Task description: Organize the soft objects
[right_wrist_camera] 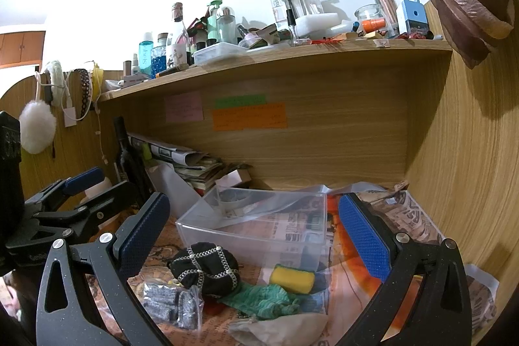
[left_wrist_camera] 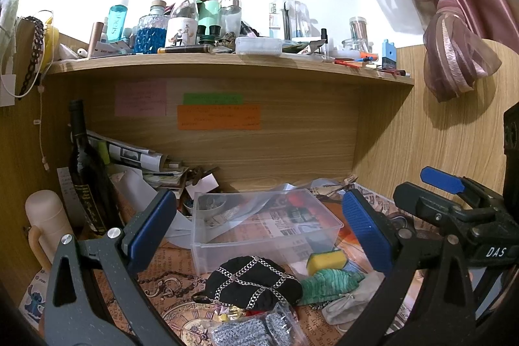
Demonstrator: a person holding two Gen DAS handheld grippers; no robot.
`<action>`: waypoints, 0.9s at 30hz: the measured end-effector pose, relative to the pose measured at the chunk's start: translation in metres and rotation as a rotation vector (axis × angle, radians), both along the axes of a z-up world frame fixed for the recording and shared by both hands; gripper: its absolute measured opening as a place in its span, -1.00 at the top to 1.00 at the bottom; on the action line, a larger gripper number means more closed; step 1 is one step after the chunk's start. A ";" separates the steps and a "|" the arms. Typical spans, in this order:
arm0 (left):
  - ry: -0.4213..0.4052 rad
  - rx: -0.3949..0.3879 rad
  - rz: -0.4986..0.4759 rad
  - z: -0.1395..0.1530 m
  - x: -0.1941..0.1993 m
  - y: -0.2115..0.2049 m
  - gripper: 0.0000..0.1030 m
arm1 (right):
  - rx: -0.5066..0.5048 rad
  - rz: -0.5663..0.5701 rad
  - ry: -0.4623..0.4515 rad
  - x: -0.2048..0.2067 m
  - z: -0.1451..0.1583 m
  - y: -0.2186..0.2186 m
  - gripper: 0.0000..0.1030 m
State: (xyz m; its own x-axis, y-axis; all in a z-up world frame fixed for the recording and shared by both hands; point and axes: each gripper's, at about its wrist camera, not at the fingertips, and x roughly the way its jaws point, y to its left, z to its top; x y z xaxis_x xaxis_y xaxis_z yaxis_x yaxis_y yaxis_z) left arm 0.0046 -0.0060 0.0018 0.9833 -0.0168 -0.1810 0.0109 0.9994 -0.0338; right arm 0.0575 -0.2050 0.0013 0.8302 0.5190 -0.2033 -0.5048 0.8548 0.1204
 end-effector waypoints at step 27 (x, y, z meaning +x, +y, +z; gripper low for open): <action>-0.002 0.001 0.003 -0.001 0.000 -0.001 -1.00 | 0.007 0.004 0.000 -0.003 0.001 0.004 -1.00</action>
